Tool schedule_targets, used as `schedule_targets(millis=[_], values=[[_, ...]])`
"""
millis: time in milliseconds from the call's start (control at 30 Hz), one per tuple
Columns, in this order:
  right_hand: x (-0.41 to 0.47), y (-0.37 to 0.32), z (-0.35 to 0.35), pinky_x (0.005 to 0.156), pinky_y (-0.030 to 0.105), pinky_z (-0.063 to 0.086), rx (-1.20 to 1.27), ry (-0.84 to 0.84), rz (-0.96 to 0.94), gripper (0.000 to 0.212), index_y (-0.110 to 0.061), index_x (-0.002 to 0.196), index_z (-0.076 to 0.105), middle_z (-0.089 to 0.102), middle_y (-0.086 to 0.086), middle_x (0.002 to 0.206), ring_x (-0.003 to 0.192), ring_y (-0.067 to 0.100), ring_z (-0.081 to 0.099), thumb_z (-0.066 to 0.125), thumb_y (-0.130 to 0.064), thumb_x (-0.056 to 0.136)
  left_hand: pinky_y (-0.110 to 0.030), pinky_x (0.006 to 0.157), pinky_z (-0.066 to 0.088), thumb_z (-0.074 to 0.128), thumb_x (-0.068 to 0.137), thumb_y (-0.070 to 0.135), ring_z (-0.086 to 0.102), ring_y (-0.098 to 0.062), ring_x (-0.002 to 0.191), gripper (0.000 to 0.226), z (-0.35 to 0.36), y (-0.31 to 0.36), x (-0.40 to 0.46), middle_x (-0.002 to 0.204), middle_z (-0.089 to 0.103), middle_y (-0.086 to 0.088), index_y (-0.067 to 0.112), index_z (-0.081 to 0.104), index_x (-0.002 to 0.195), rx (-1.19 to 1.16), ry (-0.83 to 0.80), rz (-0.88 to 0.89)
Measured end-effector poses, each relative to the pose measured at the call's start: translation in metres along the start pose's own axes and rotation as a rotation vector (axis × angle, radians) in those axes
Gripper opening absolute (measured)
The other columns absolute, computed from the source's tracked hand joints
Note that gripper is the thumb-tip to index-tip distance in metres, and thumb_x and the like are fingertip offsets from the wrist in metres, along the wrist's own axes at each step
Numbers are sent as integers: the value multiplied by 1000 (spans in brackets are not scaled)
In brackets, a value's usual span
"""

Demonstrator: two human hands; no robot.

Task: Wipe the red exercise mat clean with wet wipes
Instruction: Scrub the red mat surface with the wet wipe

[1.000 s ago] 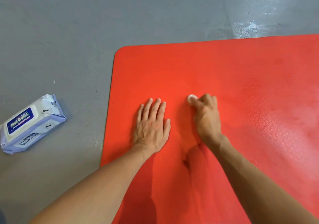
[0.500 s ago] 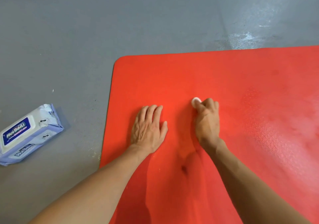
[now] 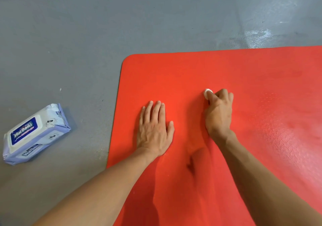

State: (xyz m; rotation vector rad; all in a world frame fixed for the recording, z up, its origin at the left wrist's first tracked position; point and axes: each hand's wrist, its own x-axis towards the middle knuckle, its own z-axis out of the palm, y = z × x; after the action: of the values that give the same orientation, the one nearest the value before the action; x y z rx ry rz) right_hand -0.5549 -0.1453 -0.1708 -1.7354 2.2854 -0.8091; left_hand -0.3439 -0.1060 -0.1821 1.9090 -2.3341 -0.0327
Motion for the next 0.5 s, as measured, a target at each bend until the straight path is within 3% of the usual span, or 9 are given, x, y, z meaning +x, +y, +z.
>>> schedule_targets(millis=[67,167,233,367,500], values=[[-12,-23,7,78,46,44,-2,-18,-20,33,-15,107,67,47,6,93,91,27,40,49,2,85,-53,126,23,37,100,46,27,-32,156,69,0,-1,0,163,41,-10,7,42,157,-2,-5,-1],[-49,-50,12,73,33,39,110,-198,-301,32,-19,113,66,45,-3,92,87,20,33,43,-13,92,-53,126,24,35,101,44,29,-32,155,66,0,-2,0,162,43,-10,7,44,156,-33,13,1],[-56,-46,11,71,31,43,144,-264,-426,28,-21,117,68,46,-6,91,85,17,34,46,-19,100,-52,126,25,32,103,41,30,-30,155,63,1,-4,0,161,44,-8,8,46,155,-73,26,0],[-42,-36,15,64,38,49,182,-229,-407,15,-22,111,75,50,-5,87,84,18,40,64,-17,101,-49,127,25,28,107,36,30,-25,155,57,7,-10,2,160,47,-2,11,49,154,-134,53,-6],[-49,-38,12,69,28,42,220,-241,-433,21,-23,115,75,50,-5,88,83,15,37,58,-19,104,-49,127,27,28,107,34,33,-26,154,56,10,-11,3,158,50,-1,10,52,152,-167,78,-5]])
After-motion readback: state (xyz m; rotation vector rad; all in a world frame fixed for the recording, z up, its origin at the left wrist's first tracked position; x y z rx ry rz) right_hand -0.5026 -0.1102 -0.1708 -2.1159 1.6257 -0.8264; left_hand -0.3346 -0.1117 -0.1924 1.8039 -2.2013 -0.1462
